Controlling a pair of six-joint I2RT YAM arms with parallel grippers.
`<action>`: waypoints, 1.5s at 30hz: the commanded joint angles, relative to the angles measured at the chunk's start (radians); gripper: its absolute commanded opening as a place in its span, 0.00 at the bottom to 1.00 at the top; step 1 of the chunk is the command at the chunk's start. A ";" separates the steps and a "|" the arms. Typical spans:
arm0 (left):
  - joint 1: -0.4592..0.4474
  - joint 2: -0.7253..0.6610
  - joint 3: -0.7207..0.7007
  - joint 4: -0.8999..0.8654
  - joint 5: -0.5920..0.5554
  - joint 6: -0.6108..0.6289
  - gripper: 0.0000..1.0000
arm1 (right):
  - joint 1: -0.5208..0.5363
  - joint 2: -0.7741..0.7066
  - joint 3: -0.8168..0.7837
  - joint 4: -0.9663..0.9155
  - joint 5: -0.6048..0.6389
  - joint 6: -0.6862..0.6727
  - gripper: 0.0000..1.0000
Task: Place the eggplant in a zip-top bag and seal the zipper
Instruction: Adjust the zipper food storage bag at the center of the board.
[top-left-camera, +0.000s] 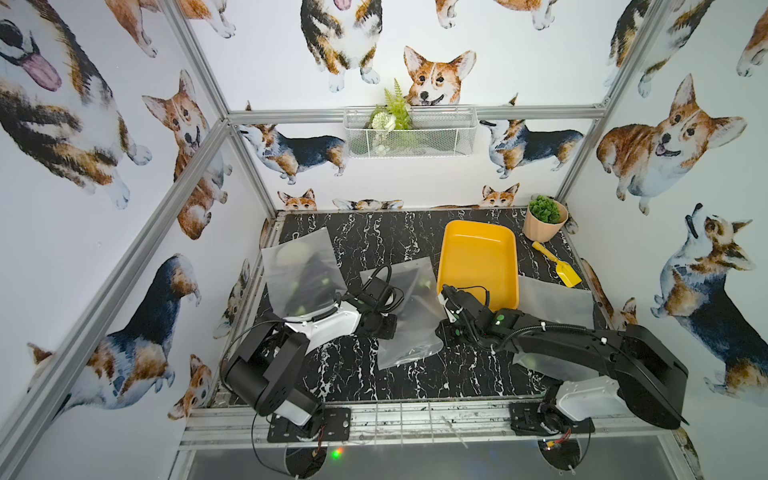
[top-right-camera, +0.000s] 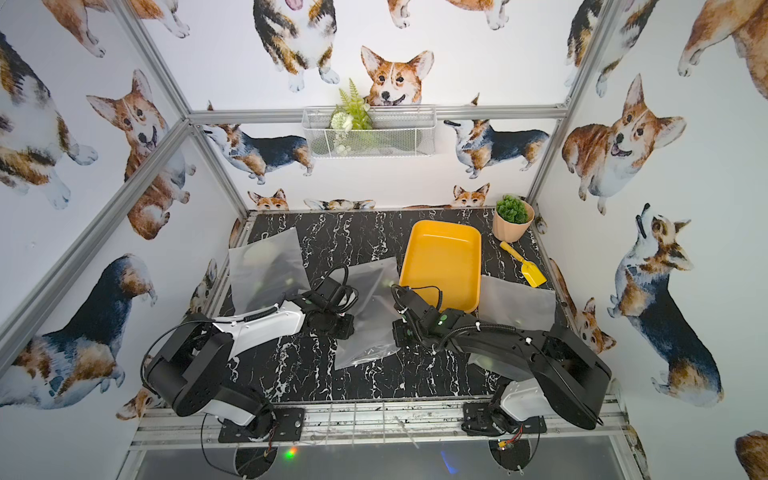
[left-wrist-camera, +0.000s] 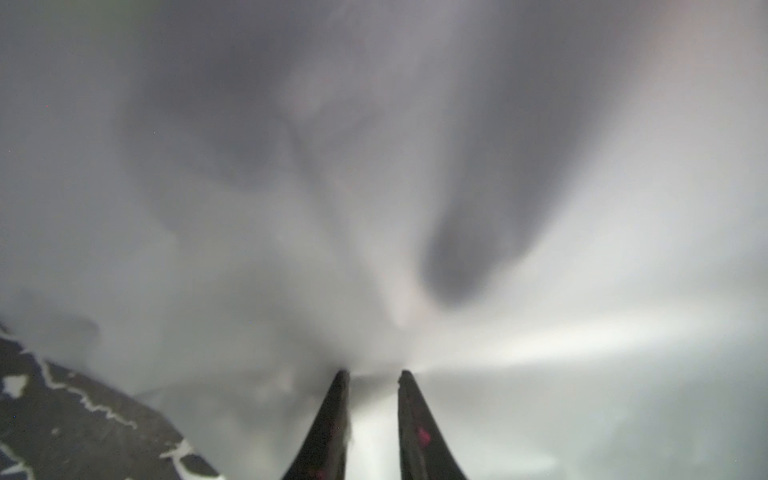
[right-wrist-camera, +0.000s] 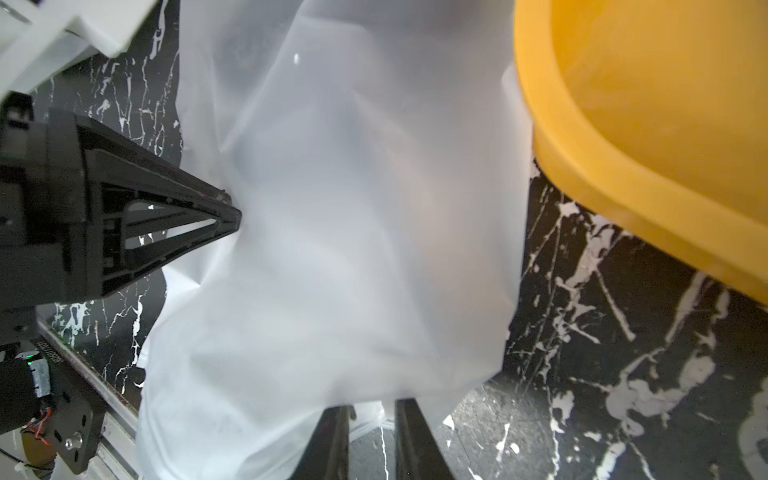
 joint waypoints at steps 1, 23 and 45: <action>0.000 -0.002 -0.004 -0.016 0.004 -0.012 0.24 | 0.003 0.011 -0.001 0.020 0.034 -0.021 0.27; 0.011 0.001 -0.005 -0.021 0.018 -0.027 0.24 | 0.018 0.039 -0.101 0.245 0.055 -0.044 0.00; 0.054 -0.071 0.065 -0.025 -0.129 -0.086 0.24 | 0.039 -0.435 -0.151 -0.066 0.220 0.203 0.00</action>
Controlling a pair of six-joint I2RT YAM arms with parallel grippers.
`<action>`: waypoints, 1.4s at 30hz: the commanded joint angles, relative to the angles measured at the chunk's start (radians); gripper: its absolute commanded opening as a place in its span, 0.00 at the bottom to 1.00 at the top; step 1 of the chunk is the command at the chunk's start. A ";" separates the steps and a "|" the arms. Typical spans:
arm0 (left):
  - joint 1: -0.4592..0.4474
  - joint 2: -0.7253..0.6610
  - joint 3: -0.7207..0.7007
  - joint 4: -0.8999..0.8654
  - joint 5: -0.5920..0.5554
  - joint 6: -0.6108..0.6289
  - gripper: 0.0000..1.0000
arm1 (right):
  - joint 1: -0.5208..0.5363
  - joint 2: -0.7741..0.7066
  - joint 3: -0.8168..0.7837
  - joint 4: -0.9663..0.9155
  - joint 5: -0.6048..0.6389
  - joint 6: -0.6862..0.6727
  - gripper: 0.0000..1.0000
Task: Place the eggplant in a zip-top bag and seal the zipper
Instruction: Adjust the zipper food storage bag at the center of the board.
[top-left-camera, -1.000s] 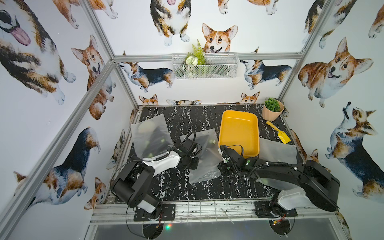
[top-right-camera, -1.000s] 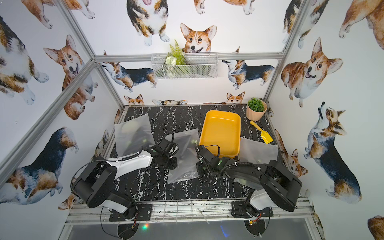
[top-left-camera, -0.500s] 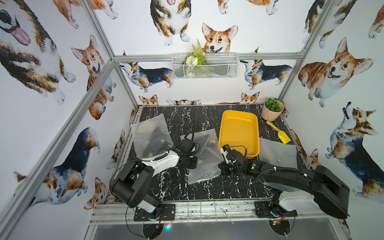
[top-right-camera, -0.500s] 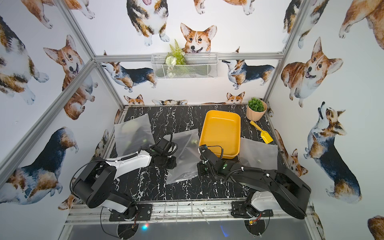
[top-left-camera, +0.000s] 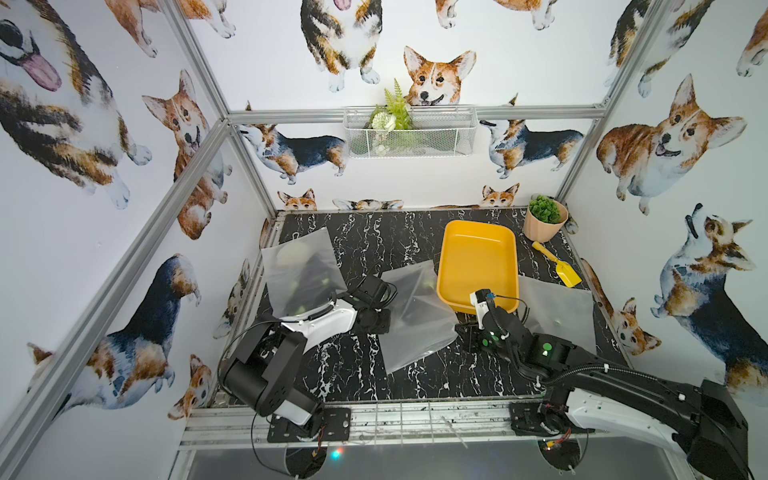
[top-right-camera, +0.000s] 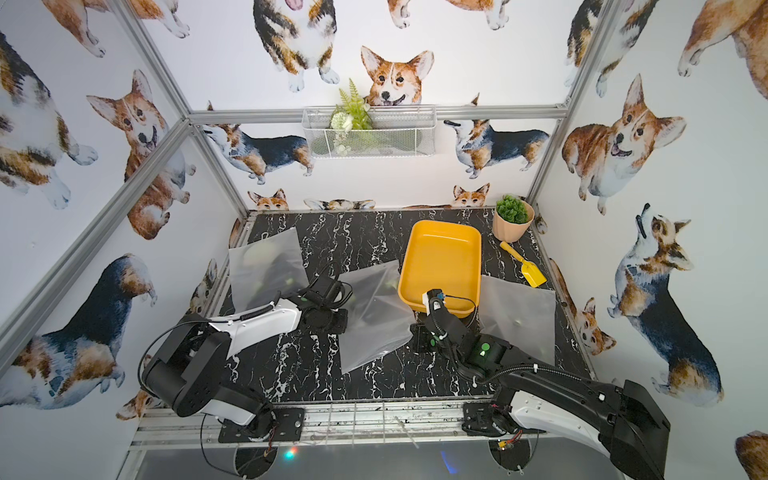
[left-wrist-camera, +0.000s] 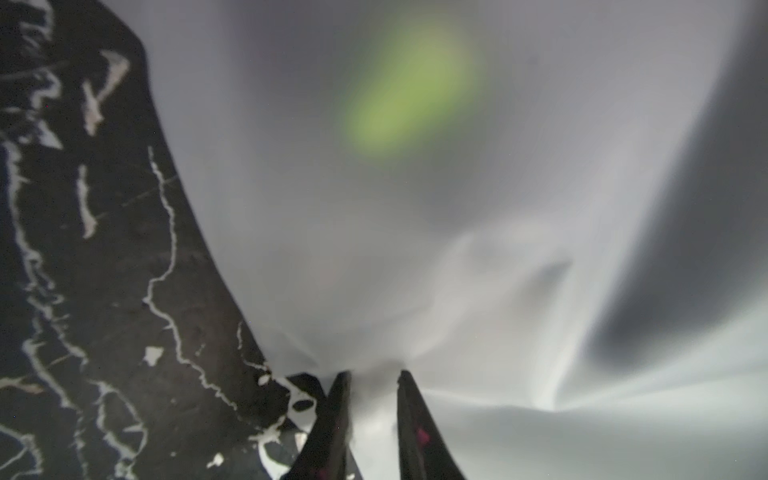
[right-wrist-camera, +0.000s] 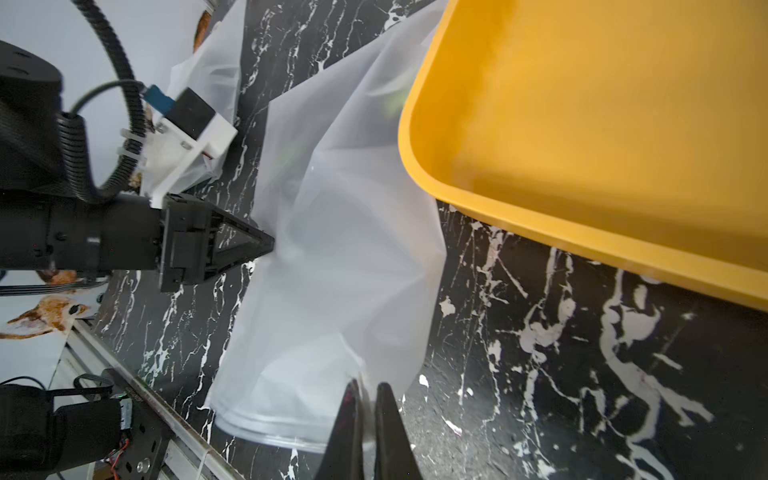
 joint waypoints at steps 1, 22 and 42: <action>0.000 -0.073 0.066 -0.008 -0.037 -0.010 0.24 | 0.001 0.041 0.089 -0.100 0.059 0.082 0.00; -0.358 -0.326 0.299 0.240 -0.256 0.592 0.52 | -0.118 0.356 0.715 -0.113 0.200 0.095 0.00; -0.362 -0.202 0.480 -0.033 -0.322 0.647 0.56 | -0.136 0.382 0.758 -0.050 0.102 0.180 0.00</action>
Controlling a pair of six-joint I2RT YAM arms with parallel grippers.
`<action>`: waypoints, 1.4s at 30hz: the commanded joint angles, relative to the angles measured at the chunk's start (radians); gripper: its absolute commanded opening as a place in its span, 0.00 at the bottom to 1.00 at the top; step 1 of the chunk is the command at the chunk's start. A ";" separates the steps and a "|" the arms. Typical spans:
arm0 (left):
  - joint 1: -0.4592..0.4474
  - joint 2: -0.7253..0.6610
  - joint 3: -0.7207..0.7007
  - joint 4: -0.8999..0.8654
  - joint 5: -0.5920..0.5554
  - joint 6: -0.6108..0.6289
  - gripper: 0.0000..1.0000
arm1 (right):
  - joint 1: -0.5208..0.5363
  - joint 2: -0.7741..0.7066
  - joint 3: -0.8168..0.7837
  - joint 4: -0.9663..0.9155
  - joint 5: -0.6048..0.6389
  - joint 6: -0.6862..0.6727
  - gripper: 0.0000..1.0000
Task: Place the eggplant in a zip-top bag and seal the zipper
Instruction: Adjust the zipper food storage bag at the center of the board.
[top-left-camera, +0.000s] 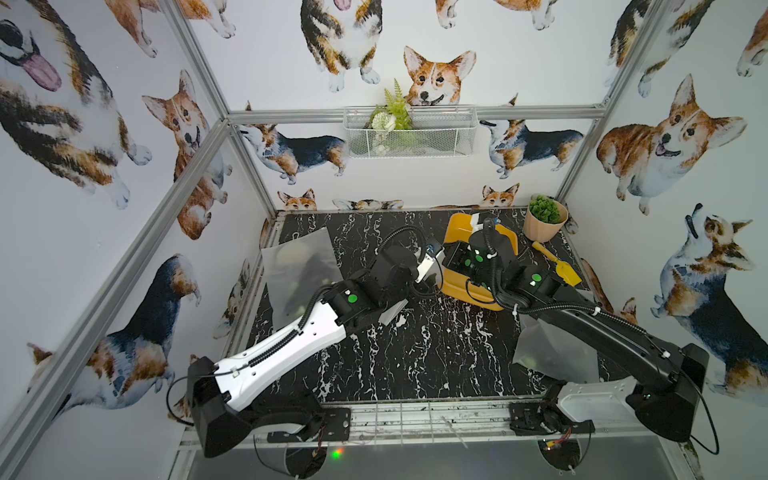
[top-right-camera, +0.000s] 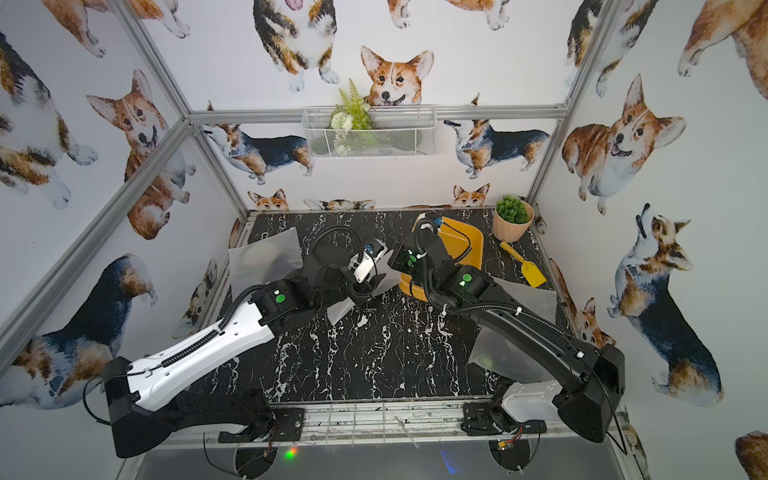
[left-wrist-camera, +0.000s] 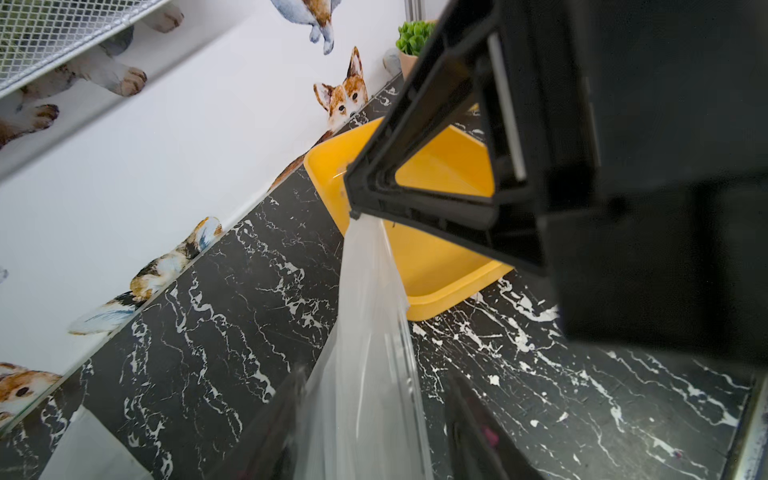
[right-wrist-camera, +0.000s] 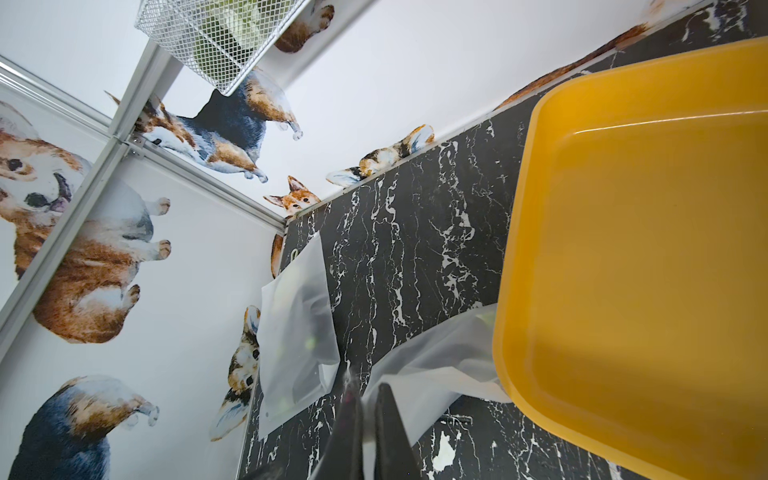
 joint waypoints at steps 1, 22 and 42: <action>-0.004 0.031 0.022 -0.028 -0.035 0.054 0.56 | -0.006 -0.003 0.004 0.080 -0.039 0.051 0.00; 0.172 0.042 0.082 -0.106 0.080 0.033 0.00 | -0.125 -0.046 -0.018 0.113 -0.359 -0.057 0.42; 0.380 -0.039 0.164 -0.444 0.766 0.196 0.00 | -0.208 -0.061 -0.037 0.039 -0.904 -1.142 0.42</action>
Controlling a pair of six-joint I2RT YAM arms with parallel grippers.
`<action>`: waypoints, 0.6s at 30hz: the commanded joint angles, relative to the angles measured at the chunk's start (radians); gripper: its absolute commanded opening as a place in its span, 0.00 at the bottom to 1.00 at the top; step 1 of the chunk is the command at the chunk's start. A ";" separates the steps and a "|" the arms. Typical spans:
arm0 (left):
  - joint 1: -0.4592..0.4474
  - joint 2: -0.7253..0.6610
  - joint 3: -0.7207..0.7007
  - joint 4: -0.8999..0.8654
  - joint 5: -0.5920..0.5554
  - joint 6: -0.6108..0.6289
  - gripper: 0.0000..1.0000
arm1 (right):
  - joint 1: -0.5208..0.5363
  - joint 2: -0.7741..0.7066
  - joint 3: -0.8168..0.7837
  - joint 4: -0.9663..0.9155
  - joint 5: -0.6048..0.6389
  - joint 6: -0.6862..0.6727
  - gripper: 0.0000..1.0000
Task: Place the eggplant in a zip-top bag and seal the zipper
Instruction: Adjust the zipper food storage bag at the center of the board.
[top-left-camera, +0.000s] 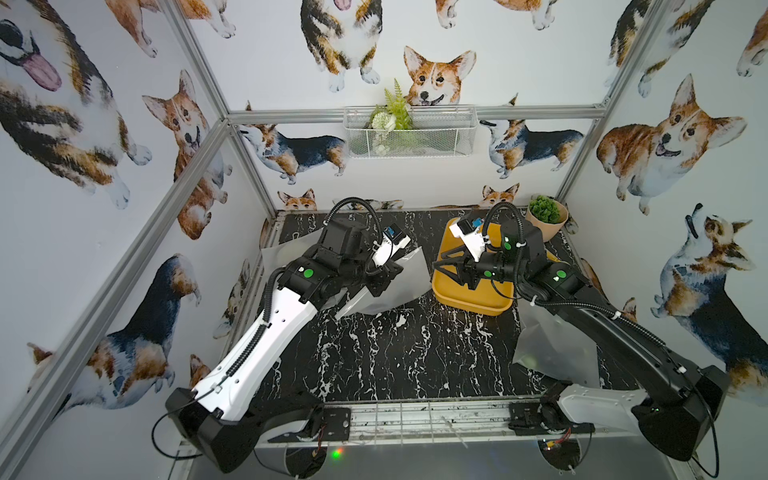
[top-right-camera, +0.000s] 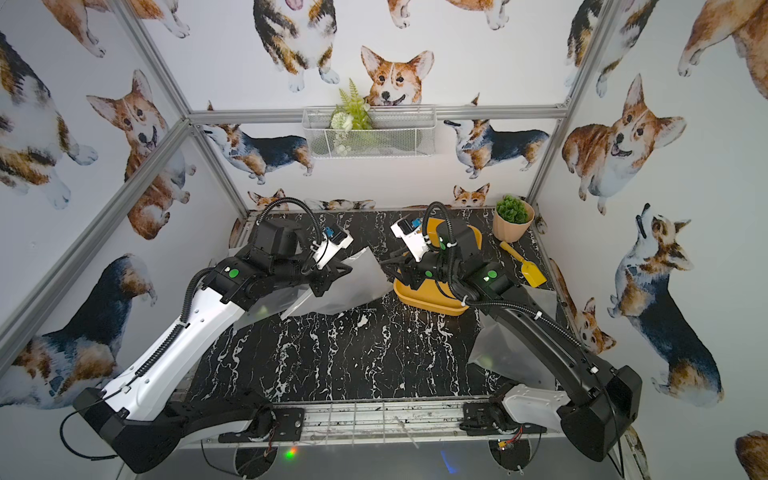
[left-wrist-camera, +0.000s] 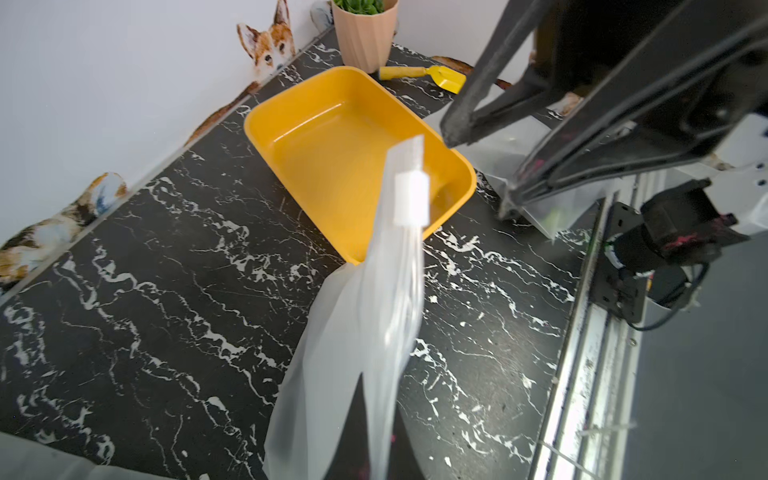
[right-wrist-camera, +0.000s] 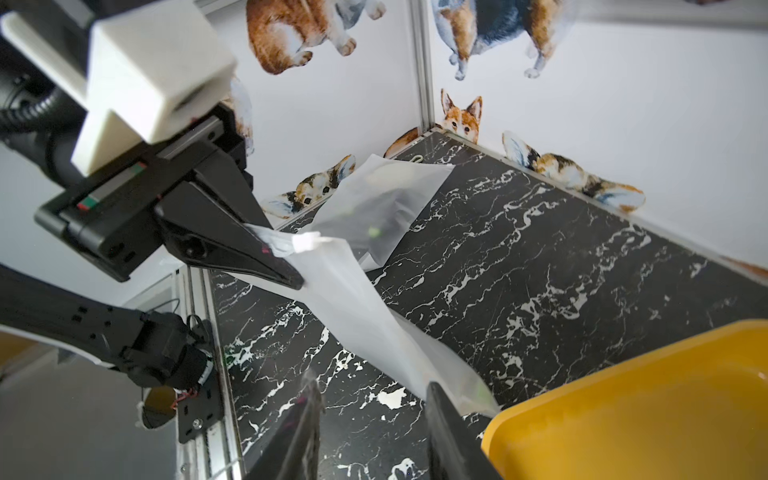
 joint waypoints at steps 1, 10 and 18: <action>0.004 0.013 0.022 -0.078 0.137 0.071 0.00 | -0.003 0.023 0.022 0.024 -0.124 -0.244 0.43; 0.004 0.035 0.035 -0.110 0.168 0.102 0.00 | -0.004 0.076 0.079 0.003 -0.224 -0.373 0.45; 0.004 0.032 0.053 -0.139 0.185 0.116 0.00 | -0.004 0.100 0.091 -0.010 -0.265 -0.440 0.43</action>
